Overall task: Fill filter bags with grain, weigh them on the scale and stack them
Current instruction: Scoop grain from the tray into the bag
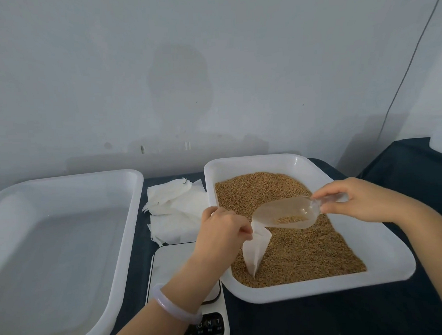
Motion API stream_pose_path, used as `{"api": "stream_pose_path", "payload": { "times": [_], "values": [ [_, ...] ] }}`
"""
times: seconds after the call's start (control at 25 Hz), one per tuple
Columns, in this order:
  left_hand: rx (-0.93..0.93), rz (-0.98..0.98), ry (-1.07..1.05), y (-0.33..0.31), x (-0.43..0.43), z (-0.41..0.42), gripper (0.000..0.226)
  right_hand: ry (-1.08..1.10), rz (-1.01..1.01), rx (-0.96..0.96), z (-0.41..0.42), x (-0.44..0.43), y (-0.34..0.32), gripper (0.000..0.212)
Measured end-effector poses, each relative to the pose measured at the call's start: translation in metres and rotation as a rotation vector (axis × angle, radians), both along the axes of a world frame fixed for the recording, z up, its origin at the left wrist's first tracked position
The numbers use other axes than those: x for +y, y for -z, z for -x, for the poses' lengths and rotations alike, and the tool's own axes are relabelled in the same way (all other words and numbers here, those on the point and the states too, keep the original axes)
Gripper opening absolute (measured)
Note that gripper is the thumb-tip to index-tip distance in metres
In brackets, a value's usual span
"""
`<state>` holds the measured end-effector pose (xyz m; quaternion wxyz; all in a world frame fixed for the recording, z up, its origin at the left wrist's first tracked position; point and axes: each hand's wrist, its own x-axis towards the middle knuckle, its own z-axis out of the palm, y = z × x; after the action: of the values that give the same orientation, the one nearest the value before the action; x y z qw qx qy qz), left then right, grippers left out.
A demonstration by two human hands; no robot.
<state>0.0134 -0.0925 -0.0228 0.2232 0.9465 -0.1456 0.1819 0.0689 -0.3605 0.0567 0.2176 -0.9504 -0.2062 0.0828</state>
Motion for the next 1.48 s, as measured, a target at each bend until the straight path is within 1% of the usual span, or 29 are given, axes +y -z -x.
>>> {"api": "stream_pose_path", "payload": {
  "times": [0.04,0.12,0.16,0.24,0.4,0.6,0.68,0.76,0.84,0.92,1.0,1.04,1.08,1.16,1.2,1.24,1.28,1.32,1.36,1.4,1.48],
  "values": [
    [0.004,0.006,-0.002,0.0,-0.001,0.0,0.009,-0.008,0.08,-0.032,0.0,0.002,-0.004,0.024],
    [0.016,0.018,0.008,0.001,-0.002,0.001,0.008,-0.022,0.263,-0.157,-0.003,0.006,-0.012,0.021],
    [0.018,0.025,0.016,0.001,-0.003,0.001,0.008,-0.03,0.339,-0.222,-0.004,0.009,-0.016,0.022],
    [0.025,0.033,0.028,0.002,-0.006,0.002,0.008,-0.062,0.439,-0.316,-0.005,0.017,-0.024,0.025],
    [0.024,0.019,0.024,0.003,-0.009,0.002,0.01,-0.12,0.527,-0.424,-0.005,0.031,-0.031,0.028],
    [0.06,0.04,0.01,0.004,-0.007,0.001,0.01,-0.088,0.539,-0.437,-0.005,0.035,-0.03,0.028],
    [0.058,0.061,0.011,0.004,-0.008,0.0,0.009,-0.084,0.516,-0.407,-0.005,0.033,-0.027,0.027],
    [0.054,0.096,0.006,0.003,-0.007,0.0,0.008,-0.054,0.452,-0.344,-0.009,0.022,-0.025,0.027],
    [0.063,0.2,-0.009,0.002,-0.006,0.001,0.006,0.023,0.383,-0.225,-0.015,0.006,-0.018,0.03],
    [0.114,0.322,-0.022,0.0,-0.003,0.001,0.016,0.11,0.347,-0.064,-0.017,0.0,-0.001,0.027],
    [0.175,0.407,-0.028,-0.003,-0.001,0.001,0.026,0.114,0.399,0.025,-0.016,0.007,0.028,0.021],
    [0.192,0.448,-0.03,-0.005,0.0,0.0,0.028,0.104,0.419,0.055,-0.015,0.013,0.042,0.019],
    [0.197,0.492,-0.03,-0.008,0.001,0.0,0.026,0.096,0.426,0.073,-0.013,0.019,0.053,0.018],
    [0.182,0.577,-0.023,-0.017,0.003,0.003,0.014,0.091,0.457,0.07,-0.011,0.03,0.061,0.021],
    [0.162,0.609,-0.023,-0.022,0.005,0.004,0.008,0.108,0.422,0.052,-0.009,0.035,0.058,0.03],
    [0.135,0.634,-0.028,-0.027,0.007,0.006,0.007,0.108,0.299,0.03,-0.007,0.042,0.052,0.042],
    [0.109,0.659,-0.036,-0.032,0.009,0.007,0.009,0.088,0.094,0.028,-0.002,0.053,0.043,0.055],
    [0.086,0.685,-0.047,-0.037,0.011,0.008,0.012,0.048,-0.144,0.048,0.006,0.068,0.032,0.064],
    [0.066,0.709,-0.059,-0.043,0.014,0.009,0.015,-0.012,-0.324,0.062,0.017,0.085,0.022,0.067],
    [0.046,0.723,-0.074,-0.048,0.016,0.01,0.017,-0.061,-0.411,0.055,0.024,0.101,0.015,0.066],
    [-0.001,0.714,-0.113,-0.056,0.026,0.013,0.021,-0.115,-0.461,-0.002,0.033,0.13,0.01,0.056]
  ]
}}
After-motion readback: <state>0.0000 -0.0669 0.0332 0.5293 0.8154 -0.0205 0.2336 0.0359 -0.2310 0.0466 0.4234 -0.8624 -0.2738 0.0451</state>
